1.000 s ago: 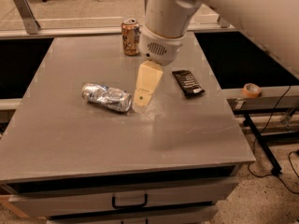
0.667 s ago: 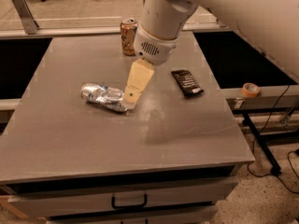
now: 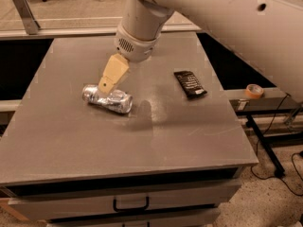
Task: Place redbull can upright
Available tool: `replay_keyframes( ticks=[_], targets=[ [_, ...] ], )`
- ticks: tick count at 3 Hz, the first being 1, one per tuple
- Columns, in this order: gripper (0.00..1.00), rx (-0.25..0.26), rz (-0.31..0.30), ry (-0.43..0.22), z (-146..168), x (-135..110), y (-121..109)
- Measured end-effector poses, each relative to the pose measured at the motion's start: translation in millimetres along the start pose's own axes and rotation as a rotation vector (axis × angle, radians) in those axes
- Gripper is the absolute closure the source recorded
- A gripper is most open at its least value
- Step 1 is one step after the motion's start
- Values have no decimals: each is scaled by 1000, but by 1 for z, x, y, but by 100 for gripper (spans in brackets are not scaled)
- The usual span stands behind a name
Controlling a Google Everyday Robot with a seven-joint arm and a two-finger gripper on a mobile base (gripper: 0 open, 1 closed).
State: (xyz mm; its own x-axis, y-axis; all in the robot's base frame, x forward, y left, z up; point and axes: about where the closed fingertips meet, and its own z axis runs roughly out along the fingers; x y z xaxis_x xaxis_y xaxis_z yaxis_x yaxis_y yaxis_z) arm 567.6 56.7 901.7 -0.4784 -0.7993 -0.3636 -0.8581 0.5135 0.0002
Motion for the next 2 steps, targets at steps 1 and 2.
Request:
replay_keyframes(
  ticks=[1,2],
  targets=[
    [0,-13,2,7,21,-23,17],
    [0,-2,-40,33,40,-37,32]
  ],
)
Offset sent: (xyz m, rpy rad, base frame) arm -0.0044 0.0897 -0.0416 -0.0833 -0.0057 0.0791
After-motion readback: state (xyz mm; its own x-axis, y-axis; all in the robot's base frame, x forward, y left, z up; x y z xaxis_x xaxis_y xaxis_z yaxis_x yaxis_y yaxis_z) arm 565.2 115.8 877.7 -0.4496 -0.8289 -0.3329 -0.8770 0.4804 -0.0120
